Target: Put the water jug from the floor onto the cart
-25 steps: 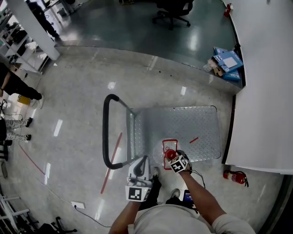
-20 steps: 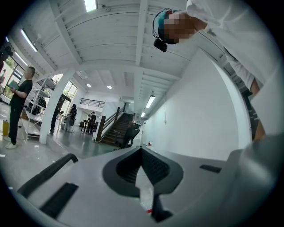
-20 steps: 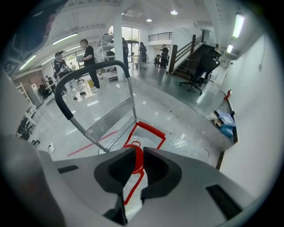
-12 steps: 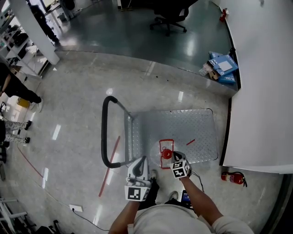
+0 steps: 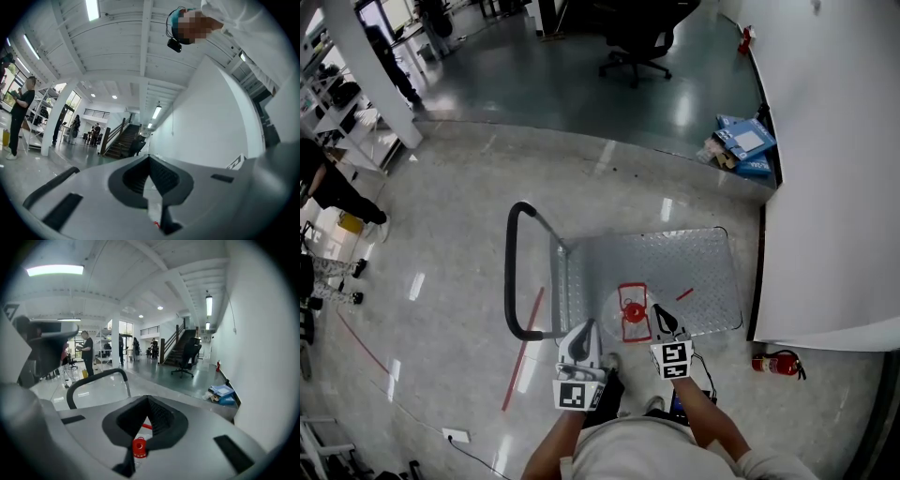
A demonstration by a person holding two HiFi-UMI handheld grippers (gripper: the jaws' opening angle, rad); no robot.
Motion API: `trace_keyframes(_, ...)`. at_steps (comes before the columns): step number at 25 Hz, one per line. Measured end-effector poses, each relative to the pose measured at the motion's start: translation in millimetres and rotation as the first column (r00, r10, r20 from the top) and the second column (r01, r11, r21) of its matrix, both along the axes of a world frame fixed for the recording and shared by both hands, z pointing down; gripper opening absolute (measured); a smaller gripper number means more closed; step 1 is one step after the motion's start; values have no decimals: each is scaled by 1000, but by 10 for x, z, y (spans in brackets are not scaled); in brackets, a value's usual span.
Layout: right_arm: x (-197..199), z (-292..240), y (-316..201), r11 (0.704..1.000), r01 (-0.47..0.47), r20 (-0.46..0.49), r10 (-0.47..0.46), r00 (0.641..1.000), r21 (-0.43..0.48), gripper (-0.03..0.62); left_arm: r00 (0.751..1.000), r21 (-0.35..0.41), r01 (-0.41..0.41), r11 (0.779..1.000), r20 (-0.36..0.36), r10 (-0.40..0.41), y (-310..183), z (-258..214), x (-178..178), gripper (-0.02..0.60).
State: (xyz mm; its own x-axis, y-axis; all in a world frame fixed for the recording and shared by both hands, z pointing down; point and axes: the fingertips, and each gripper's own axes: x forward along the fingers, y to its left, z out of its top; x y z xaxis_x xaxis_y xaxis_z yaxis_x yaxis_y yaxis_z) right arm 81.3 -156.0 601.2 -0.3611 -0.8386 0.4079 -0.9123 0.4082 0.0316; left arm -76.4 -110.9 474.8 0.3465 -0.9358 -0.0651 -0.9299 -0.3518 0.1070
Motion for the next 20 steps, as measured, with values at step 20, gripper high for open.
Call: trace_keyframes(20, 501, -1003, 1478, 984, -1, 188, -34, 982, 179, 12, 1000, 63, 15, 998, 6, -16, 1192, -275, 544, 3)
